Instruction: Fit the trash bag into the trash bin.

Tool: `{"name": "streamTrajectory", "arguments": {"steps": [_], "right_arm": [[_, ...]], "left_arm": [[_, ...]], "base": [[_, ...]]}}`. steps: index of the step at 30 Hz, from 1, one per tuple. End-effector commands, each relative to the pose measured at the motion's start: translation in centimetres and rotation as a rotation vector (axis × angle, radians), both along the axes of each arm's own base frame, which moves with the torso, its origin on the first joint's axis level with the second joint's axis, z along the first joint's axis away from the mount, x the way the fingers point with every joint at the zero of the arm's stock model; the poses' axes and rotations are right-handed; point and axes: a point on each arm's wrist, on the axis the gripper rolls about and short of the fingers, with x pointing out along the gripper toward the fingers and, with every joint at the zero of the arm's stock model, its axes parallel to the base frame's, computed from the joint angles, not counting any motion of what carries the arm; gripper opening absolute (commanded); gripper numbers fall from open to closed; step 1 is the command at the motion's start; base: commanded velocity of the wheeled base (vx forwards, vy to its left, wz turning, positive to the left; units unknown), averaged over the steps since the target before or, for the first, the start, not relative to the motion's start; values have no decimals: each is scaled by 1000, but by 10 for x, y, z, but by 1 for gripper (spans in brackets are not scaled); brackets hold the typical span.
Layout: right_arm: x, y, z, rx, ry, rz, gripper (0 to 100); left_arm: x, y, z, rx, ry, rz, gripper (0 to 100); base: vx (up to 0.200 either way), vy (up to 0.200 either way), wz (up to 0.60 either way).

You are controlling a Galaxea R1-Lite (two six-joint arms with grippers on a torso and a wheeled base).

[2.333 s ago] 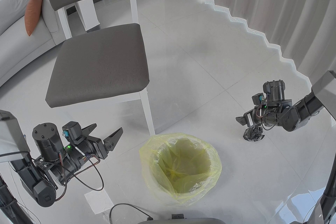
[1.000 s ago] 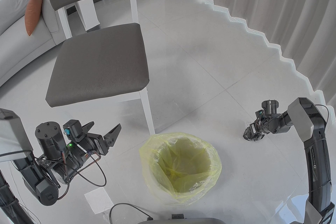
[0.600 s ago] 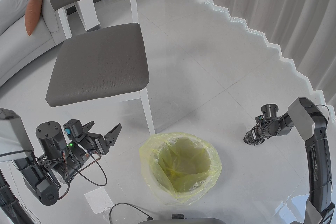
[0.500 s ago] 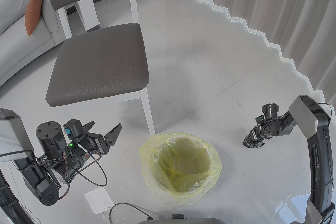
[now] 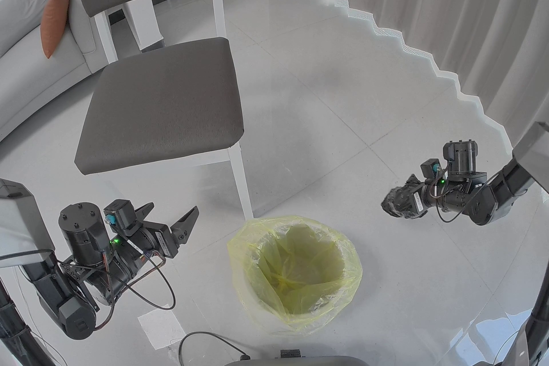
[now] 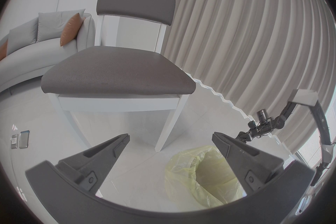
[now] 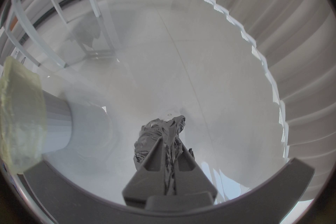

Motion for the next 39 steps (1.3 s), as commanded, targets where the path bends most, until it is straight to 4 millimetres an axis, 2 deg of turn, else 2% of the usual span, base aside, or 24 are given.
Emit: {"name": "streamTrajectory", "arguments": {"steps": [1,2,4,6,11,15,17,18,20,21,29,39], "right_arm": [[-148,93,100,91,-260,414,0],[-164,102,98,94,-251,471,0],[-184,114,91,91,-225,543,0],[-195,121,85,85,-206,579,0],[-196,129,85,118,-221,605,0],[-207,144,67,124,-144,664,0],[-207,144,67,124,-144,664,0],[-207,150,39,63,-62,688,0],[-207,152,34,56,-55,694,0],[-204,158,23,59,-62,701,0],[-183,175,-21,52,-97,700,0],[-145,162,-53,48,-64,661,0]], "left_arm": [[-8,-7,3,3,-19,10,100],[-8,-9,3,4,-21,14,100],[-8,-9,3,5,-23,25,100],[-9,-8,3,7,-17,34,100],[-10,-5,3,7,-16,62,100],[-12,-5,6,6,-30,80,100],[-12,-5,6,6,-30,80,100],[-13,-4,12,-1,-52,83,100],[-13,-4,14,-5,-60,85,100],[-12,-3,17,-9,-76,89,100],[-18,1,15,-3,-58,98,100],[-19,3,16,0,-65,122,100]], "base": [[0,0,0],[0,0,0],[0,0,0],[0,0,0],[0,0,0],[0,0,0],[0,0,0],[0,0,0],[0,0,0],[0,0,0],[0,0,0],[0,0,0]]}}
